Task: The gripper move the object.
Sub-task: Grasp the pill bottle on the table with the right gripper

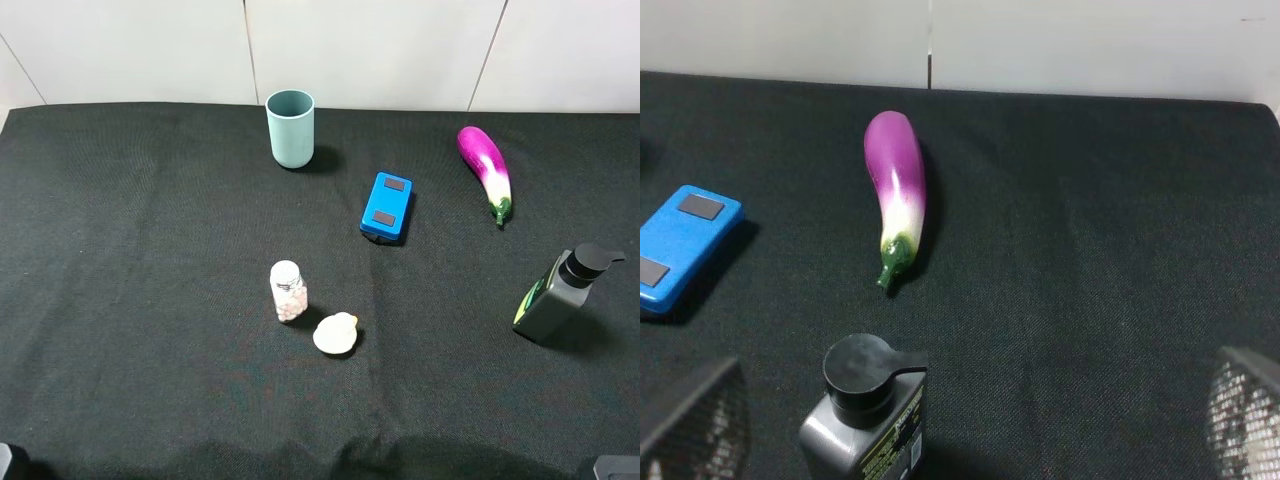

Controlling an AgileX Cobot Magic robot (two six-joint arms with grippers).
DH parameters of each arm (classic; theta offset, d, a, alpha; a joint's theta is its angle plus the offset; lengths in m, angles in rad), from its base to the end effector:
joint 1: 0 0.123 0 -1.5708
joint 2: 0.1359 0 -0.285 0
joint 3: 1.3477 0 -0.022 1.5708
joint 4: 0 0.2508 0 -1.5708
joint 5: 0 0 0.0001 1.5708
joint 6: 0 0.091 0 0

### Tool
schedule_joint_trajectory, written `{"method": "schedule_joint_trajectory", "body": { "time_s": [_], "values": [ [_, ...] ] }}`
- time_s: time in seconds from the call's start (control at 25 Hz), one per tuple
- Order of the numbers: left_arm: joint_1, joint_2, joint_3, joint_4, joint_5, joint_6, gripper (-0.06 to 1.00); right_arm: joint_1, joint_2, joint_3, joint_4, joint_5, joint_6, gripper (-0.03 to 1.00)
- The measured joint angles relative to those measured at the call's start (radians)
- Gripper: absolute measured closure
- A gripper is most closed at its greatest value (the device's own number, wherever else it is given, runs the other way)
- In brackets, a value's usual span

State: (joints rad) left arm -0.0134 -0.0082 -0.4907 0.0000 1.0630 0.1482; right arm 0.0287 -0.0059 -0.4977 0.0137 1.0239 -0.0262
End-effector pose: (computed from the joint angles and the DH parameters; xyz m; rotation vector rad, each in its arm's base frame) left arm -0.0051 0.0001 0.2745 0.1654 2.0421 0.0840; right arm -0.0040 0.0009 0.2796 -0.0554 2.0031 0.0179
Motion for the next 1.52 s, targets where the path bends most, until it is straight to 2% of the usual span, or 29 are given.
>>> {"method": "schedule_joint_trajectory", "body": {
  "time_s": [0.92,1.04,1.36,1.52],
  "values": [
    [0.0,0.0,0.0,0.0,0.0,0.0,0.06,0.0,0.0,0.0,0.006,0.0,-0.02,0.27],
    [0.0,0.0,0.0,0.0,0.0,0.0,0.06,0.0,0.034,-0.008,0.046,0.001,-0.074,0.27],
    [0.0,0.0,0.0,0.0,0.0,0.0,0.06,0.0,0.333,-0.136,0.193,0.001,-0.205,0.27],
    [0.0,0.0,0.0,0.0,0.0,0.0,0.06,0.032,0.454,-0.193,0.235,0.0,-0.26,0.27]
  ]
}}
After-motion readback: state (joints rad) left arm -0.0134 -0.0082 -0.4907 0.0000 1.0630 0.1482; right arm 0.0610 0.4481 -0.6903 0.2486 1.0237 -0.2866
